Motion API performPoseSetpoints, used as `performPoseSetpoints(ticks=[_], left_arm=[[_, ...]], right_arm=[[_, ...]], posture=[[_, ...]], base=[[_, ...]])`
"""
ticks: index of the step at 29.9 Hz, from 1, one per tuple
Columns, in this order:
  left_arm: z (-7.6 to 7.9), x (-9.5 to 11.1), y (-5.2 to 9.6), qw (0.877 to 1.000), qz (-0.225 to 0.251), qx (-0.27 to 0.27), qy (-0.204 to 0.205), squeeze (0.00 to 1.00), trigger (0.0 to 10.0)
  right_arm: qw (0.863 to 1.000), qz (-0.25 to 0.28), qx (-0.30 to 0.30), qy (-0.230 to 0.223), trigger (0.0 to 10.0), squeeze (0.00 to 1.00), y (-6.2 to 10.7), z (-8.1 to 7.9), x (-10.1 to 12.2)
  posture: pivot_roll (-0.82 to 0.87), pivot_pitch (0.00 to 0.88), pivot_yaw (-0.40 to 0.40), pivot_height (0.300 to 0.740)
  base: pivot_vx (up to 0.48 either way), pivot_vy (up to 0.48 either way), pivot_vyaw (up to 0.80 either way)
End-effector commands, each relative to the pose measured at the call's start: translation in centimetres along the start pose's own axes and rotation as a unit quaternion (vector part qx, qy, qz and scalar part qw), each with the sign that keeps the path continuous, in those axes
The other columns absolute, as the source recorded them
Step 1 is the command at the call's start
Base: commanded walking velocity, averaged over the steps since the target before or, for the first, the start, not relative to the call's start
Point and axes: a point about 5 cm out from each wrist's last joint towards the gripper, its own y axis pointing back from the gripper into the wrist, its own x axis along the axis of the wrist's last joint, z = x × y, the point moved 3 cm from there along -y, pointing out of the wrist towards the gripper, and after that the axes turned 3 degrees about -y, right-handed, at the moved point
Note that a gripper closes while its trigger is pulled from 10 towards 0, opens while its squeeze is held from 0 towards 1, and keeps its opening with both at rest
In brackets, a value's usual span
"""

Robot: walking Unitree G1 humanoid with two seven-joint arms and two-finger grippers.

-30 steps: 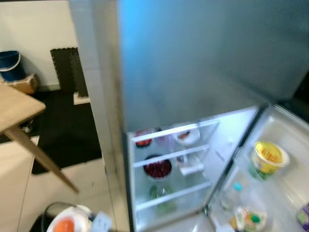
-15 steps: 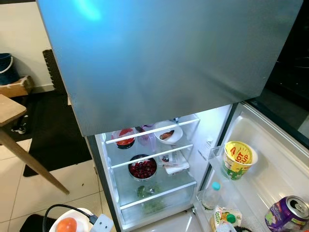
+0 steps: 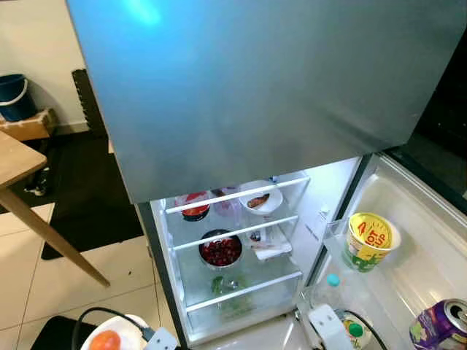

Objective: Restocking fridge

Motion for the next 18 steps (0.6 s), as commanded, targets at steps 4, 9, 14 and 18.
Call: performPoseSetpoints(ticks=[4,9,14,18], left_arm=[[0.8,1.8,-0.2,0.995,0.036,-0.032,-0.083,0.00,10.0],[1.5,3.3,-0.2,0.987,0.066,-0.054,-0.135,0.00,10.0],[2.2,4.7,-0.2,0.981,0.091,-0.074,-0.155,0.00,10.0],[2.7,6.0,-0.1,0.974,0.122,-0.093,-0.170,0.00,10.0]], right_arm=[[0.999,0.040,0.008,0.016,10.0,0.00,-0.6,0.2,2.6],[0.998,0.062,0.011,0.023,10.0,0.00,-0.9,0.3,4.2],[0.997,0.074,-0.007,0.034,10.0,0.00,-1.0,0.8,5.1],[0.996,0.075,-0.027,0.039,10.0,0.00,-0.9,1.4,5.3]], posture=[[-0.08,0.000,0.013,0.740],[-0.08,0.000,0.014,0.740],[-0.08,0.000,0.015,0.740],[-0.08,0.000,0.015,0.740]], base=[[0.000,0.000,0.00],[0.000,0.000,0.00],[0.000,0.000,0.00],[0.000,0.000,0.00]])
